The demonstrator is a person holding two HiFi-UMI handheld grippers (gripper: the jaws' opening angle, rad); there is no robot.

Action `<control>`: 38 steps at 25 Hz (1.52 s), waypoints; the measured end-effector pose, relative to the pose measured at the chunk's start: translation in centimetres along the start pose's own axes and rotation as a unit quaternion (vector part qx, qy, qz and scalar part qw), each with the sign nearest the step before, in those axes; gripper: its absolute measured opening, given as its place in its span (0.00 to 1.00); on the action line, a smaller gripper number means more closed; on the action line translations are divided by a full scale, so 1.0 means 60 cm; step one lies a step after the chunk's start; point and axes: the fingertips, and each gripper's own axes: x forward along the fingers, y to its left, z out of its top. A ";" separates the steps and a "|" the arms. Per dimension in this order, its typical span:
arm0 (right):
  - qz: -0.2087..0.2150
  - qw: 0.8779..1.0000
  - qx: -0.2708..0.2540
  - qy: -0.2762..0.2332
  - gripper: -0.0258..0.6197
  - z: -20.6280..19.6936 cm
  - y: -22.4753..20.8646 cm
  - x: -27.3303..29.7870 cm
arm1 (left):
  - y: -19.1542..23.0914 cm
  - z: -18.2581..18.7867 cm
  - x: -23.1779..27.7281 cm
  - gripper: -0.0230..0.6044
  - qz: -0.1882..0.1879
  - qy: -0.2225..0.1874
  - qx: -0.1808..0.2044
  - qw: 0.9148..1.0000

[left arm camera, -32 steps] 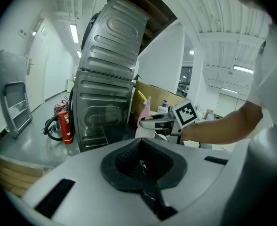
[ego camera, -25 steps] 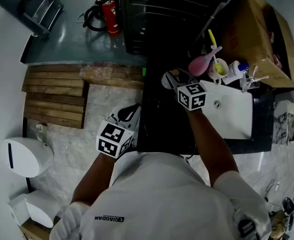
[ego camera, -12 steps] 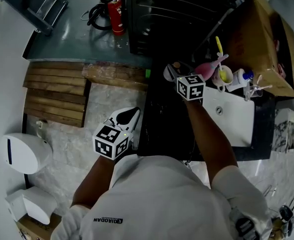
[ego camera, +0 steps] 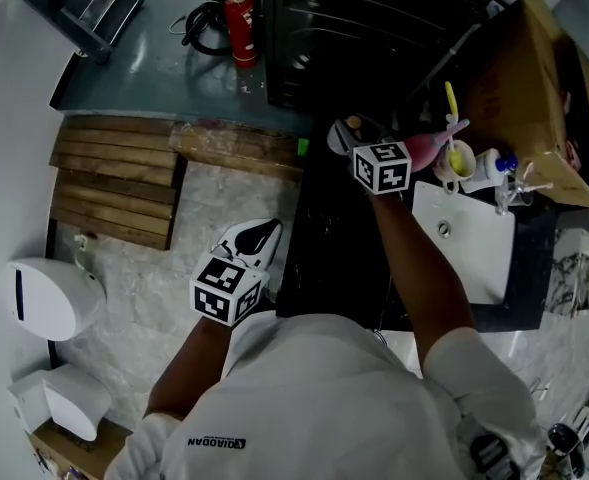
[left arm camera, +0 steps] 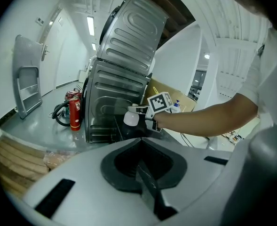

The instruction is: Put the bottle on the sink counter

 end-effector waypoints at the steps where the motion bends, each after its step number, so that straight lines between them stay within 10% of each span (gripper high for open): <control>1: 0.000 1.000 0.000 0.000 0.27 0.000 -0.002 0.003 | 0.002 0.000 0.000 0.06 0.002 0.000 -0.001 1.000; 38: 0.000 1.000 -0.019 -0.007 0.28 0.005 -0.012 0.045 | 0.015 0.000 0.022 0.06 0.010 0.006 -0.010 1.000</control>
